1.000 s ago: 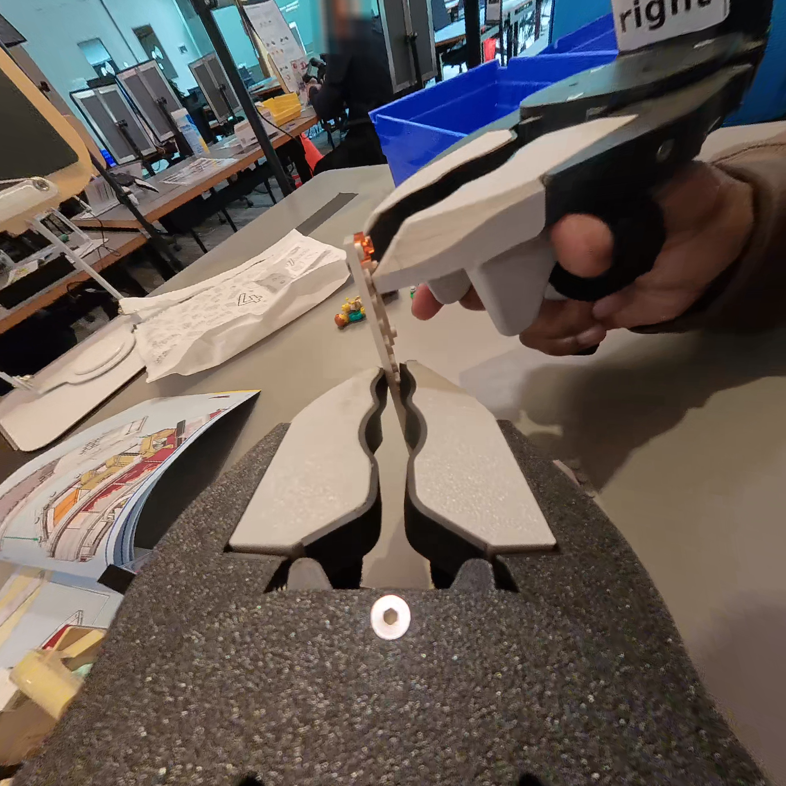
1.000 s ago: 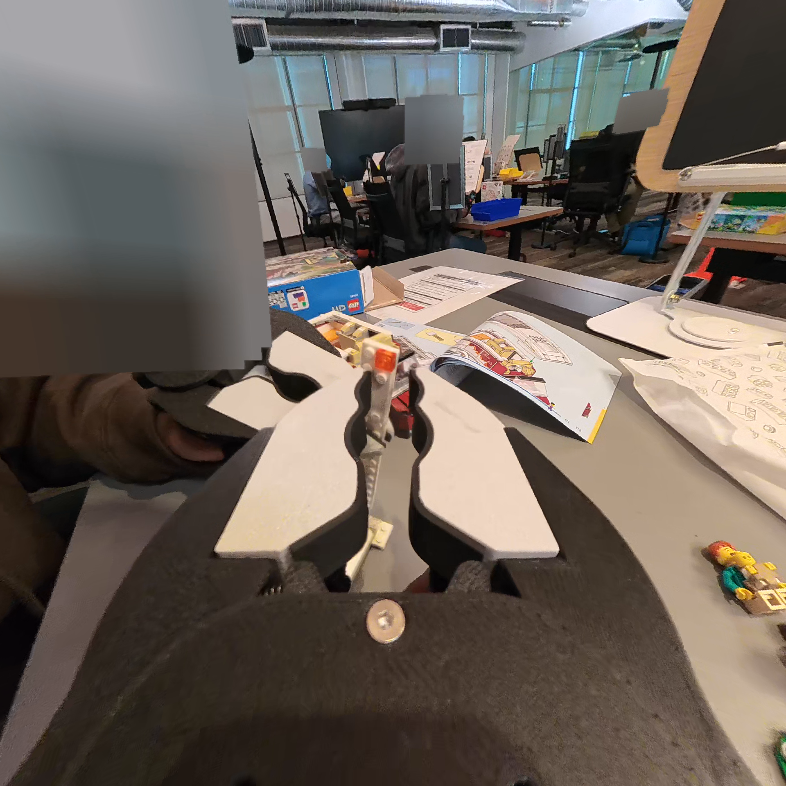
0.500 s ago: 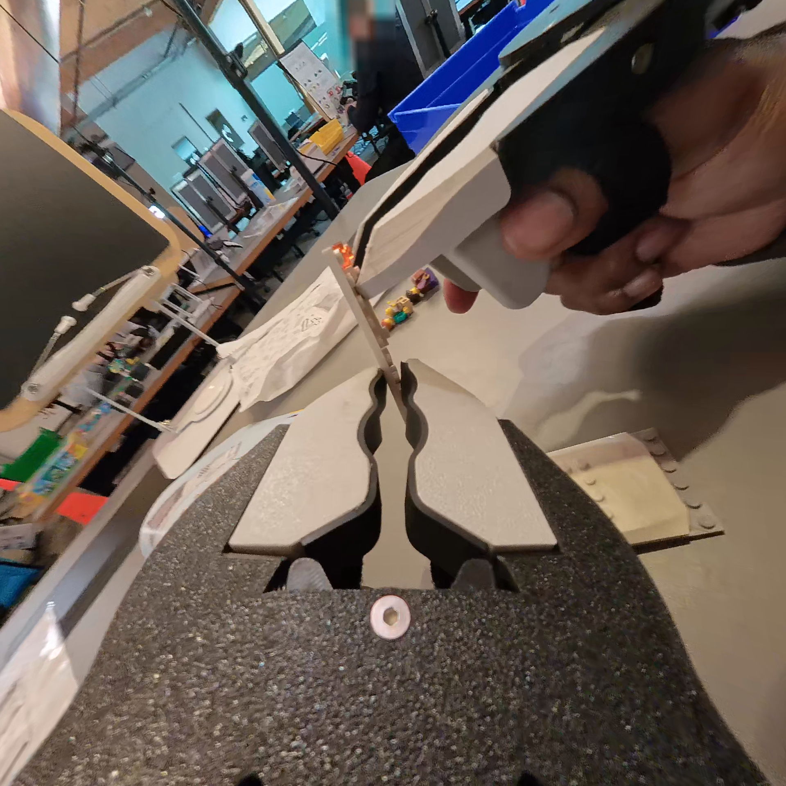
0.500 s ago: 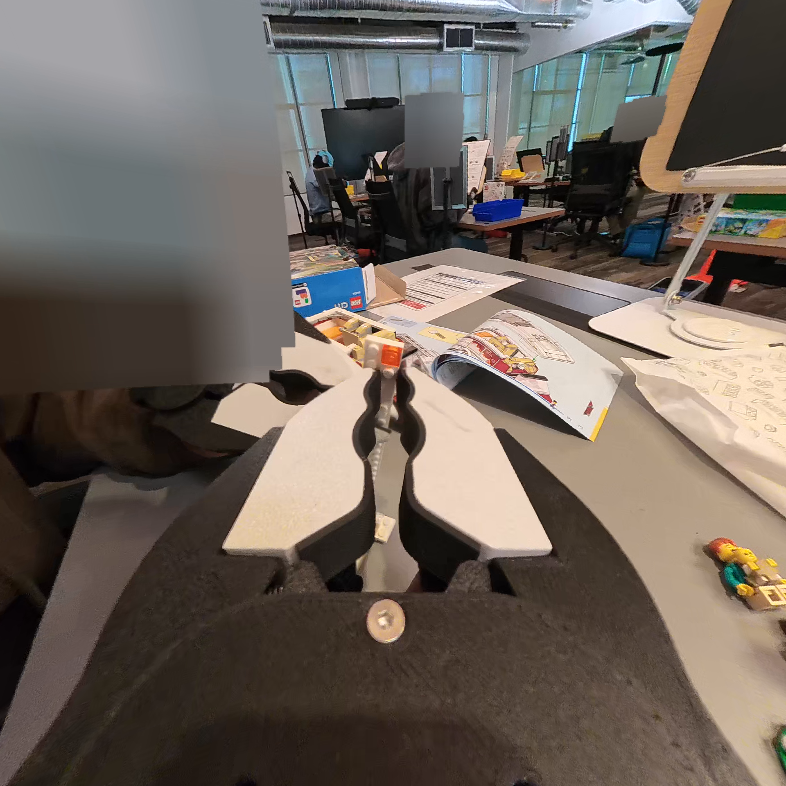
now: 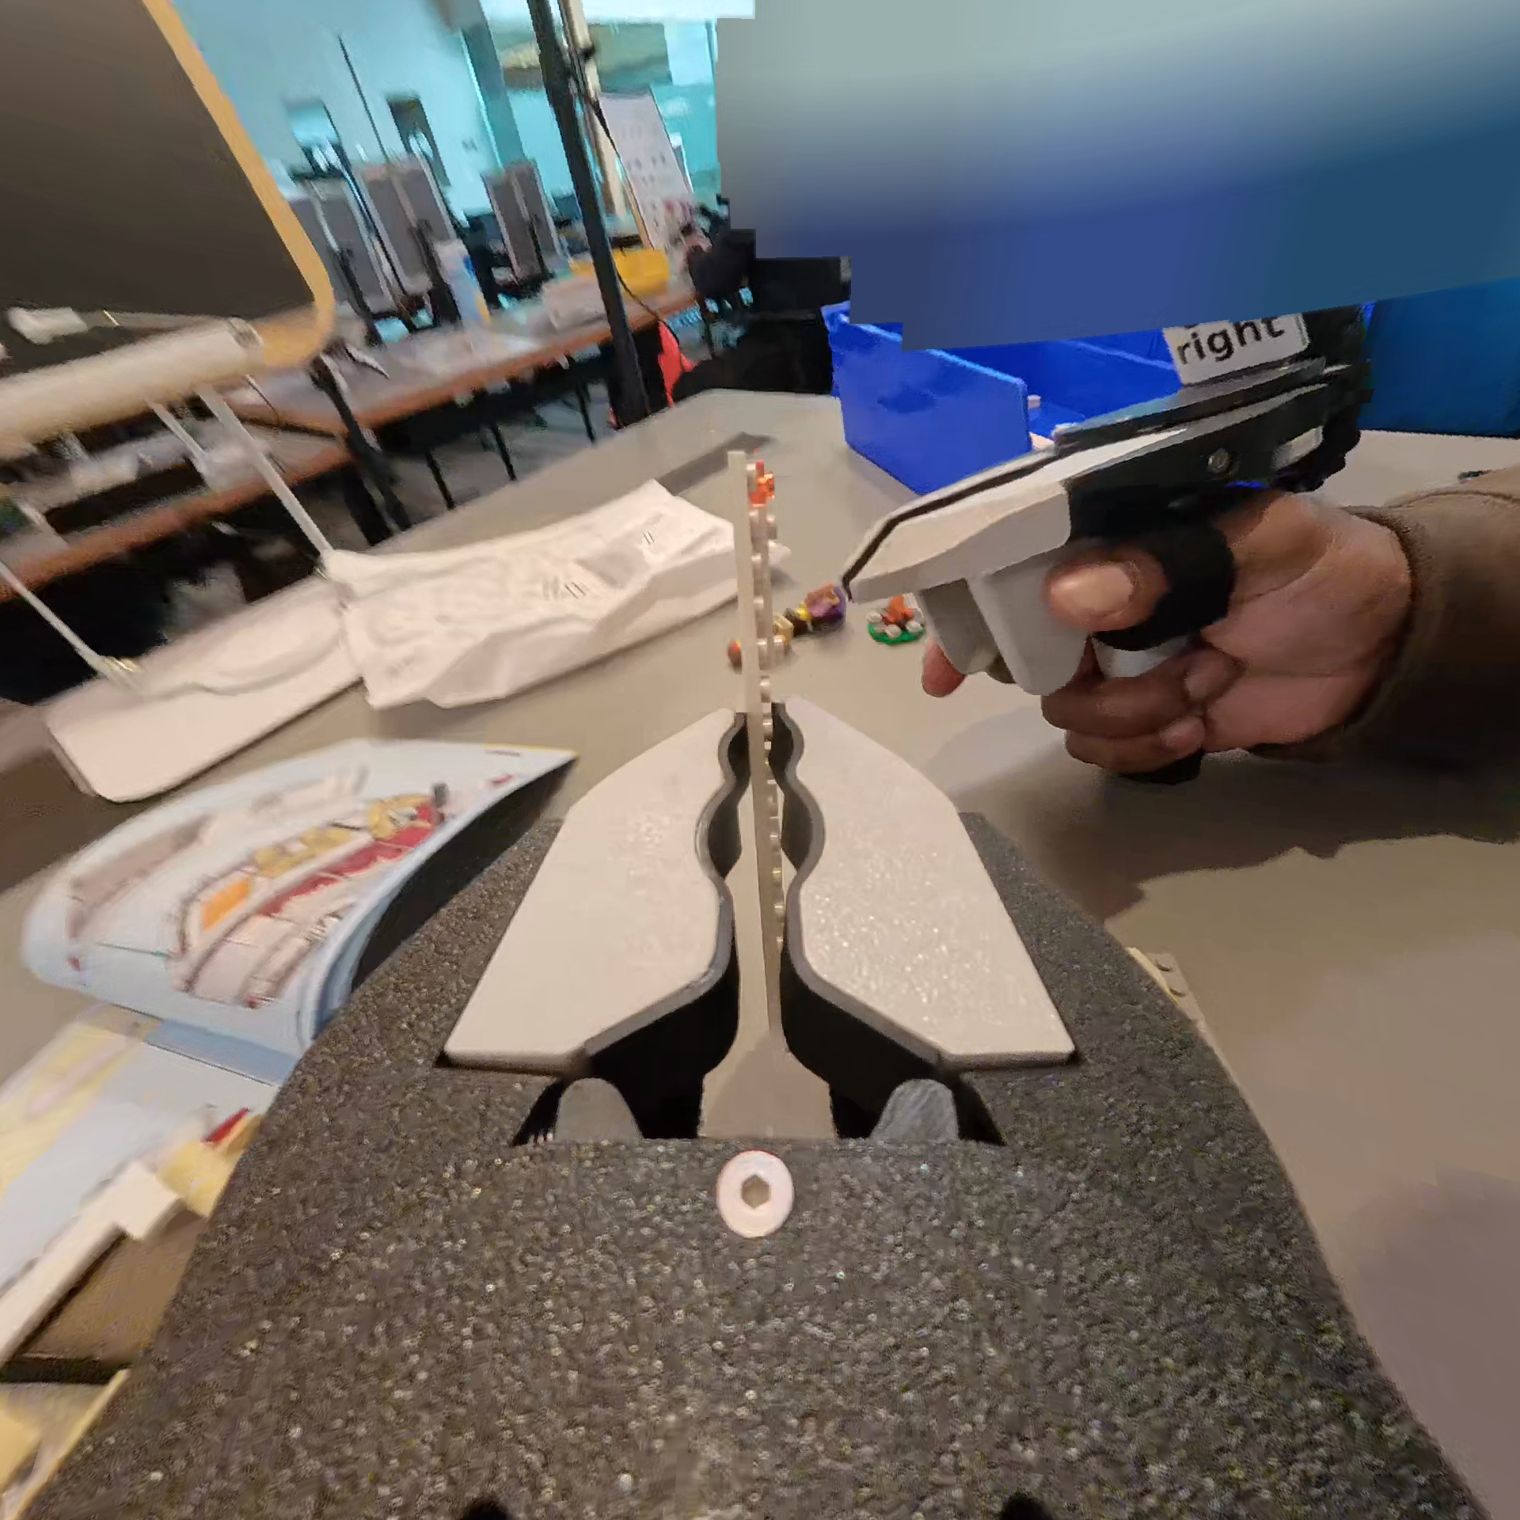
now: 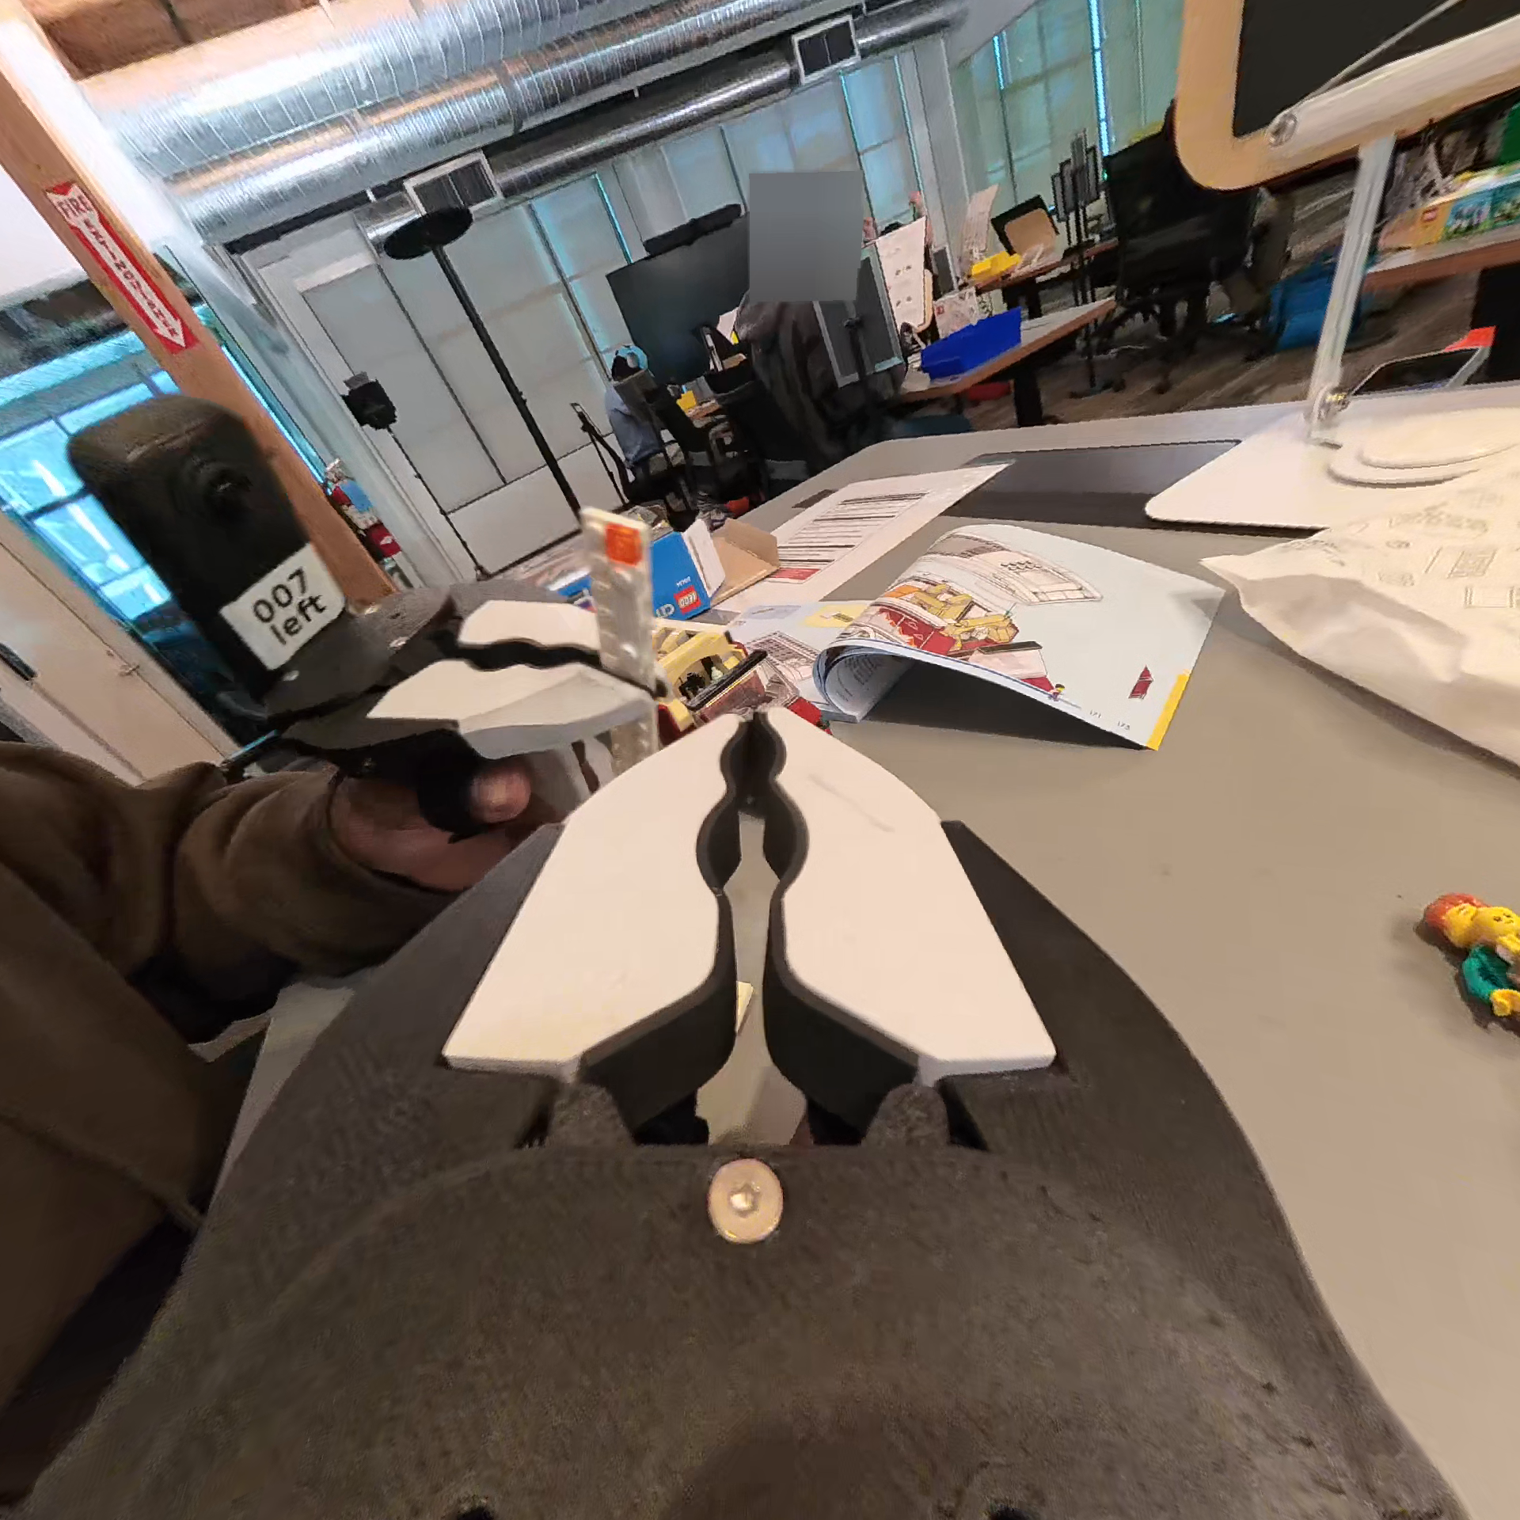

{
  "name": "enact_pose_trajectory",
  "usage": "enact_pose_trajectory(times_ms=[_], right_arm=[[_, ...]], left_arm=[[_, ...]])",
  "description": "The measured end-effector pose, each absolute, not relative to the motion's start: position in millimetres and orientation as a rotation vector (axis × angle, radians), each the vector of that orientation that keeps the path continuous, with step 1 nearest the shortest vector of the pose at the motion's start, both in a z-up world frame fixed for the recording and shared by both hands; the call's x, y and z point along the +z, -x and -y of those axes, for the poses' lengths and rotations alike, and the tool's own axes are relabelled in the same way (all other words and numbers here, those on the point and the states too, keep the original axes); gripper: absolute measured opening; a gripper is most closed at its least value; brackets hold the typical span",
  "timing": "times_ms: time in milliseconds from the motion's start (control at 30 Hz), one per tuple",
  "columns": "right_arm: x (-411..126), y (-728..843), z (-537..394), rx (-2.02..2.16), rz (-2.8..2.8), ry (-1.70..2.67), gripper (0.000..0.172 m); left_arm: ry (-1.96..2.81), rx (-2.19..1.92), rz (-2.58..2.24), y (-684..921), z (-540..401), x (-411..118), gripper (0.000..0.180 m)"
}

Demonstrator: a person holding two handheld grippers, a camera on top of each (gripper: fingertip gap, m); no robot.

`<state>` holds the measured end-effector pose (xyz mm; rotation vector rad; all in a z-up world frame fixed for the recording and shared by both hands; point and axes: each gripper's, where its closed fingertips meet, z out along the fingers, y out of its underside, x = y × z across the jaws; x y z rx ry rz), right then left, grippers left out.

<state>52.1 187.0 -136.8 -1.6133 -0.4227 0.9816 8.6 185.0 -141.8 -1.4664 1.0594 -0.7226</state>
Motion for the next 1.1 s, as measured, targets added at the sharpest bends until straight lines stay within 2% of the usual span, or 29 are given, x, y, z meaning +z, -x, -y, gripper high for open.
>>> enact_pose_trajectory(times_ms=[100,300,900,1100], right_arm=[[-130.5,-44.6,-182.1,0.932,0.481,1.562,0.000],[-121.2,-38.7,-174.1,0.966,0.521,1.506,0.015],[-117.9,-36.6,-166.5,1.070,0.536,1.479,0.008],[-117.8,-36.4,-164.6,0.993,0.581,1.471,0.007]], left_arm=[[1.487,-0.694,-1.119,-12.3,-183.0,-153.4,0.005],[1.402,-0.527,-1.214,-17.9,-175.4,-158.5,0.004],[1.273,-0.401,-1.324,-21.9,-166.1,-160.8,0.005],[1.319,-0.504,-1.299,-20.4,-167.7,-159.3,0.004]])
